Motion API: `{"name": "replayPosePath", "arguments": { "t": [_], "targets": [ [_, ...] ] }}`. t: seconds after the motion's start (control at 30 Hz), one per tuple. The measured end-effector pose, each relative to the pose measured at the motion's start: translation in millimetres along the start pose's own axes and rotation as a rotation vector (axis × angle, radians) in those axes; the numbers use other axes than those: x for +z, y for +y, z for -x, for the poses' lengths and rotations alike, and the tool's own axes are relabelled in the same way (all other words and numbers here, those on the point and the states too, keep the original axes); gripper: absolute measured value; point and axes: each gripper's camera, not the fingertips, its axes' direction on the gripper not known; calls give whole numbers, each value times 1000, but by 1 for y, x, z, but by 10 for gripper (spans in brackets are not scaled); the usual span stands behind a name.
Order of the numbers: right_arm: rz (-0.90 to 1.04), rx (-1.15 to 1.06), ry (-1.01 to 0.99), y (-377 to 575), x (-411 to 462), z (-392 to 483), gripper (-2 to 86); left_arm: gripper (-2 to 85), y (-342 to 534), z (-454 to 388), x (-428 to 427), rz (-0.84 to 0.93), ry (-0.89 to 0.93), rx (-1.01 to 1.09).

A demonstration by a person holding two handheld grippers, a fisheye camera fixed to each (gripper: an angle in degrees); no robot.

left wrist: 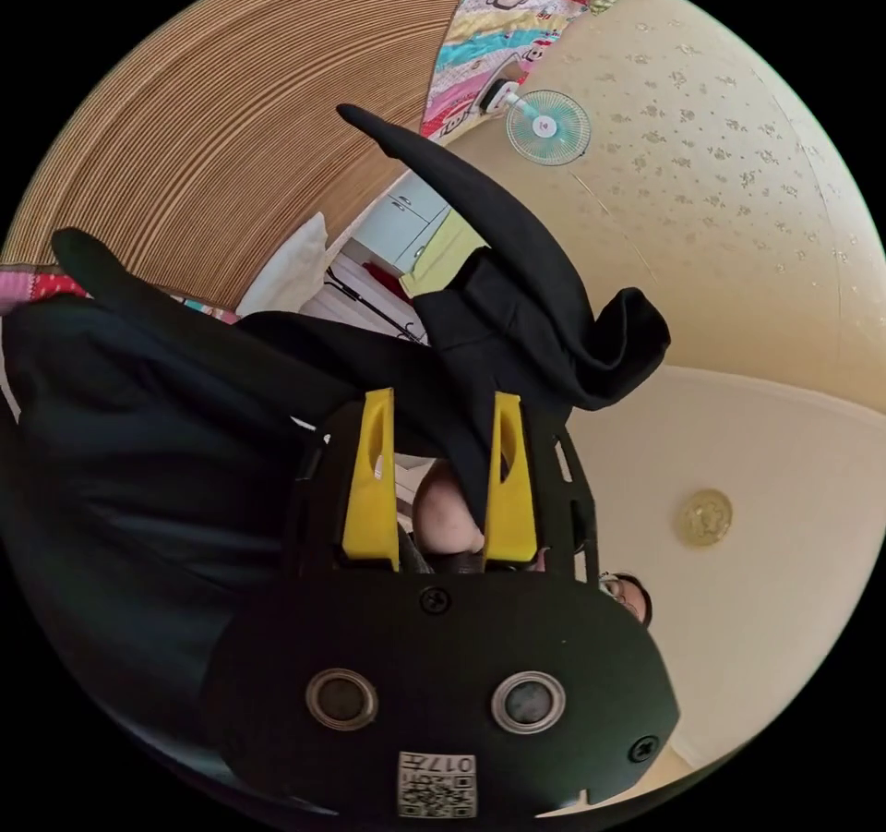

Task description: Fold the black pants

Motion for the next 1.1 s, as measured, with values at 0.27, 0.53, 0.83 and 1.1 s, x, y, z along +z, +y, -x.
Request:
{"name": "replayPosePath", "arguments": {
  "t": [0.27,0.53,0.83,1.1],
  "targets": [
    [-18,13,-28,15,-41,-37,2,144,-3,60,13,60,155,-26],
    [-67,99,56,44,-120,-104,3,44,35,96,11,120,486,300],
    [345,627,1295,78,-222,-183,10,36,201,7,38,330,433,1239],
    [1052,1112,1720,230,-336,-307,54,31,275,38,17,111,458,1478]
  ]
}}
